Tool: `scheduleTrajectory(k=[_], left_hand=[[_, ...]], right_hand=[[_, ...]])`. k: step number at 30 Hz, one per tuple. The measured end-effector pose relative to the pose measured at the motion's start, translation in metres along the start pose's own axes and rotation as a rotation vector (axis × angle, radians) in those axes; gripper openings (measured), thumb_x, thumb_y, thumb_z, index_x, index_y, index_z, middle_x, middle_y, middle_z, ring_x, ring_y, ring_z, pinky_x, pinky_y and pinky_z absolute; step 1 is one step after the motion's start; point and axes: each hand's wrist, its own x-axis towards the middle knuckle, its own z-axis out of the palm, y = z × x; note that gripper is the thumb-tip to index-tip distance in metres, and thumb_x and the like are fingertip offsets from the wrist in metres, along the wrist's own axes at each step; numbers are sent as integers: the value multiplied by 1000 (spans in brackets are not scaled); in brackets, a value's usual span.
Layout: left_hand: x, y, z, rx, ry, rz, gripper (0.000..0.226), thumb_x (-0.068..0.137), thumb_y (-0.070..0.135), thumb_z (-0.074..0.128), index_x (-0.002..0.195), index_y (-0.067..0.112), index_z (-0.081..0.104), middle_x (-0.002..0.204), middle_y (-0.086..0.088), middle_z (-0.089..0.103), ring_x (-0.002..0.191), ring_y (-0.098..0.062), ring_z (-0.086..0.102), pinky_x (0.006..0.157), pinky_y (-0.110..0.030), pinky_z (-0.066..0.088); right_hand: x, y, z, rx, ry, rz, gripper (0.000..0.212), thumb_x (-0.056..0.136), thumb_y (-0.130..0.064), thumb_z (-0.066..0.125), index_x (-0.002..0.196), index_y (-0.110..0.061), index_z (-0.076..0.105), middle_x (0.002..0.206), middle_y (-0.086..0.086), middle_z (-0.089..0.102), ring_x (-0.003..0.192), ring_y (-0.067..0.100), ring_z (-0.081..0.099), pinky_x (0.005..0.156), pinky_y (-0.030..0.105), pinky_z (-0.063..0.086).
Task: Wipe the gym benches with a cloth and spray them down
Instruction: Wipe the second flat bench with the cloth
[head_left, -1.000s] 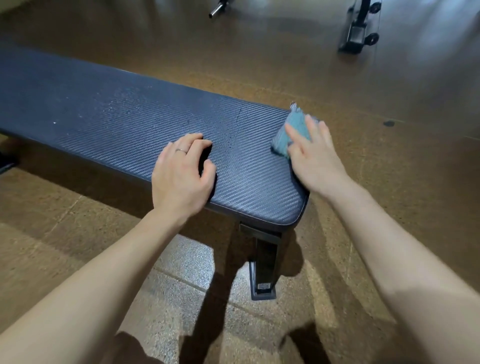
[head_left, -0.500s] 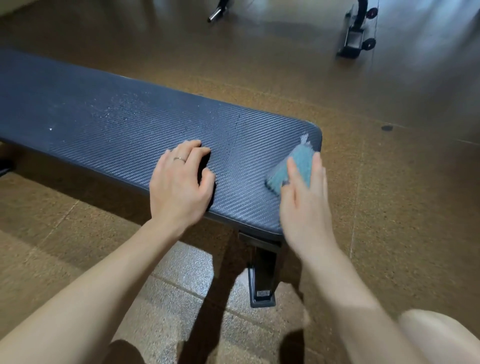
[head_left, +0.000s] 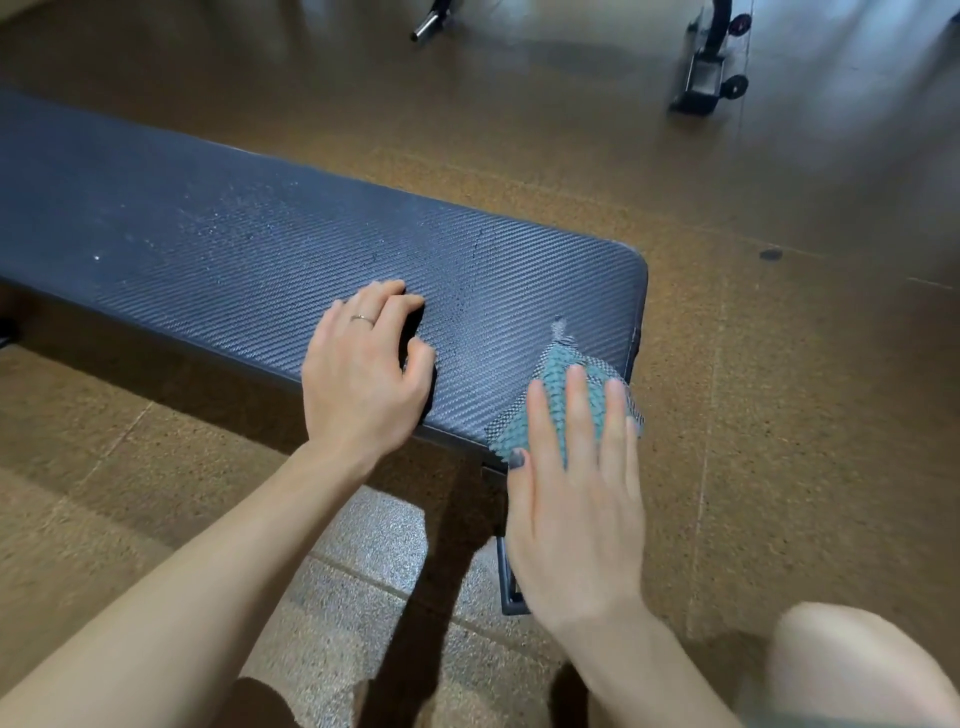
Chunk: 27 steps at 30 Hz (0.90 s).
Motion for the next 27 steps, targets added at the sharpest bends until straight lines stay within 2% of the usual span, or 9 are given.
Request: scheduleTrajectory(k=[2, 5, 9, 12, 15, 18, 22, 25, 27], left_hand=[[-1, 0, 0, -4, 3, 0, 47, 92, 35, 41, 130, 21, 63, 146, 5, 57, 140, -17, 46, 122, -43, 29], [0, 1, 0, -4, 2, 0, 47, 91, 34, 41, 130, 20, 64, 145, 3, 57, 139, -19, 47, 121, -44, 29], [4, -1, -6, 9, -26, 76, 42, 94, 32, 43, 127, 17, 64, 140, -1, 60, 132, -22, 52, 113, -44, 36], [19, -20, -16, 8, -15, 130, 34, 99, 32, 43, 119, 17, 66, 126, -2, 66, 116, -27, 61, 100, -44, 44], [39, -49, -22, 35, 61, -31, 33, 101, 32, 42, 112, 13, 67, 118, -8, 67, 107, -33, 61, 95, -45, 44], [47, -58, -18, -26, 78, -201, 33, 101, 33, 40, 107, 16, 67, 116, -6, 66, 107, -28, 59, 97, -44, 42], [42, -61, -15, -89, 110, -198, 32, 100, 27, 37, 102, 17, 68, 112, -3, 68, 105, -25, 60, 97, -43, 42], [41, -63, -17, -122, 113, -216, 36, 101, 24, 33, 105, 16, 67, 115, -4, 67, 108, -26, 59, 100, -45, 41], [41, -61, -18, -128, 107, -222, 36, 101, 24, 33, 106, 16, 67, 116, -5, 67, 109, -27, 59, 100, -45, 41]], right_hand=[[12, 10, -5, -71, -21, -156, 60, 103, -39, 21, 159, -19, 27, 167, 11, 19, 155, 34, 11, 125, 51, 14], [50, 17, -14, -100, -71, -331, 58, 104, -42, 19, 159, -23, 30, 166, 7, 23, 154, 30, 18, 125, 48, 17], [94, 4, -19, -120, -151, -395, 61, 103, -44, 12, 161, -27, 20, 169, 6, 14, 156, 28, 10, 126, 46, 10], [61, 12, -27, -145, -183, -474, 59, 105, -43, 12, 162, -28, 15, 170, 4, 7, 157, 26, 2, 126, 46, 9], [32, 21, -34, -173, -222, -579, 57, 107, -43, 15, 162, -30, 10, 170, 0, 4, 157, 23, -3, 127, 45, 6], [51, 14, -32, -158, -250, -644, 56, 107, -45, 13, 162, -33, 9, 170, -2, 3, 157, 23, -4, 127, 43, 4], [108, -33, -14, -92, -263, -702, 61, 102, -45, 10, 161, -32, 21, 169, 0, 12, 156, 26, 8, 126, 41, 4], [143, -66, -4, -90, -302, -677, 55, 107, -41, 15, 162, -32, 12, 170, -2, 3, 157, 23, -1, 126, 41, -1], [138, -62, -4, -94, -260, -669, 56, 108, -40, 18, 162, -28, 13, 170, 0, 4, 157, 24, 0, 127, 41, 0]])
